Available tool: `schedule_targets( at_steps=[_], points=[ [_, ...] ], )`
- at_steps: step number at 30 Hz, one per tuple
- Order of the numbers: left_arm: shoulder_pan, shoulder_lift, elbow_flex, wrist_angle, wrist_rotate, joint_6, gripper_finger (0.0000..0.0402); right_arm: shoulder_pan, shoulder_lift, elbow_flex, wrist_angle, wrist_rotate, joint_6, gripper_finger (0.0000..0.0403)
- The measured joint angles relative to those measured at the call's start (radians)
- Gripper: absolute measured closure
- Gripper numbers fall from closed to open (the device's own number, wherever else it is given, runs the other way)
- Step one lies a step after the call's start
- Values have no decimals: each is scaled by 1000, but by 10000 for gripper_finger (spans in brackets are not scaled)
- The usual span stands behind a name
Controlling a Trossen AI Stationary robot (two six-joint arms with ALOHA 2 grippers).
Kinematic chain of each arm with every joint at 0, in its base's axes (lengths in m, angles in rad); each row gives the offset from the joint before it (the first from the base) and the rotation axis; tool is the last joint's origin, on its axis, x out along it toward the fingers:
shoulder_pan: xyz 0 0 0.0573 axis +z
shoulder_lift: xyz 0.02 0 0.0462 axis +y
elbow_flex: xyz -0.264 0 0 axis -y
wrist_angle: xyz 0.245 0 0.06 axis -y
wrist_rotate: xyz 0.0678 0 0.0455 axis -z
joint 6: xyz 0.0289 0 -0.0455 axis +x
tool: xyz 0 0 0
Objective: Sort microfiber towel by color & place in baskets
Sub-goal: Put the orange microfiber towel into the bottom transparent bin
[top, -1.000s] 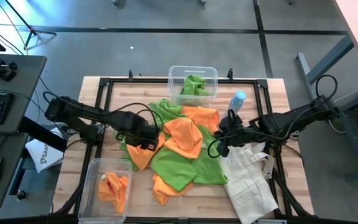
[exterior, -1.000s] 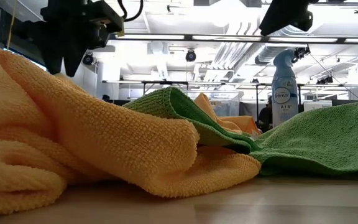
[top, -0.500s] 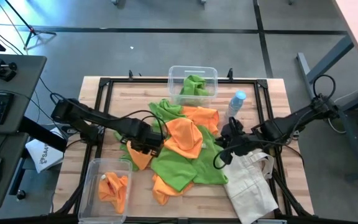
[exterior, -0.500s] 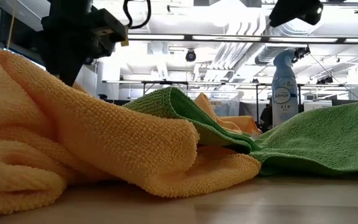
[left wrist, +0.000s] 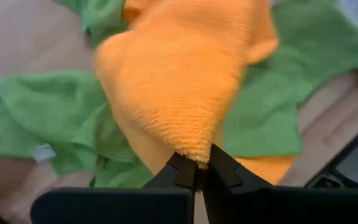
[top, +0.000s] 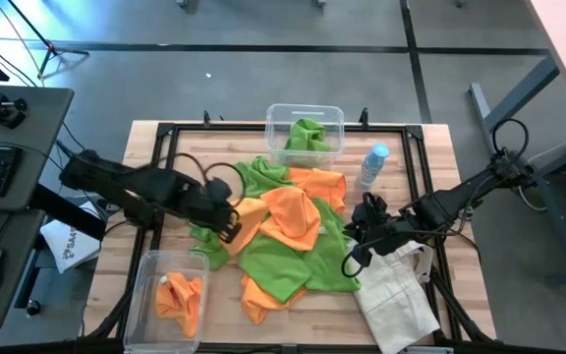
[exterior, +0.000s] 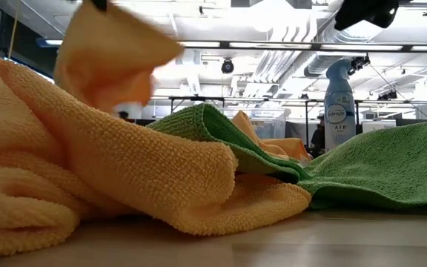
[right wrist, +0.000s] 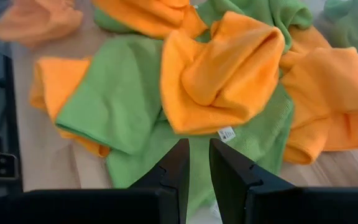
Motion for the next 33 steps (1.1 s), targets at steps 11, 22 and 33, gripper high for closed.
schedule_targets(
  at_steps=[11, 22, 33],
  points=[
    [-121, -25, 337, -251, -17, 98, 401, 32, 15, 0, -74, -25, 110, 347],
    [-350, -23, 470, -250, 113, 119, 401, 117, 100, 0, -45, -22, 326, 348],
    [-636, -12, 462, -251, 397, -267, 401, 184, 200, 0, 104, 48, 371, 348]
  ],
)
